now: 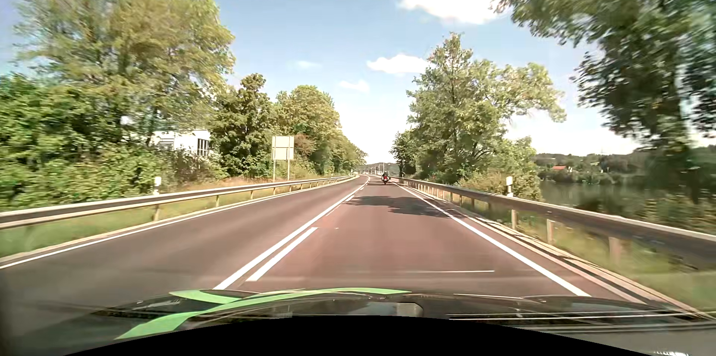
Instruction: Follow the waypoints while adhering to traffic rules and regulations
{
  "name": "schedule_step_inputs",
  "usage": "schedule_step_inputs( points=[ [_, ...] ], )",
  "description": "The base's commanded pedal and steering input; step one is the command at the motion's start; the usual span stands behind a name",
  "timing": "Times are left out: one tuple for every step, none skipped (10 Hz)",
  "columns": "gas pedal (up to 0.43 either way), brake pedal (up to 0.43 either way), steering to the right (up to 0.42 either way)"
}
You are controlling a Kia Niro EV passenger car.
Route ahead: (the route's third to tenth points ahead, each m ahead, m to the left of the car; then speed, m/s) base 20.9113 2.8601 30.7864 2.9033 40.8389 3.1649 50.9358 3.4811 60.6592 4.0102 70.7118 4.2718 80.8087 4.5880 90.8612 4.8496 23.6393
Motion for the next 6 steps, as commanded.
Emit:
schedule_step_inputs(
  points=[
    [0.209, 0.000, -0.005],
    [0.209, 0.000, -0.004],
    [0.209, 0.000, -0.004],
    [0.209, 0.000, -0.002],
    [0.209, 0.000, 0.000],
    [0.209, 0.000, 0.001]
  ],
)
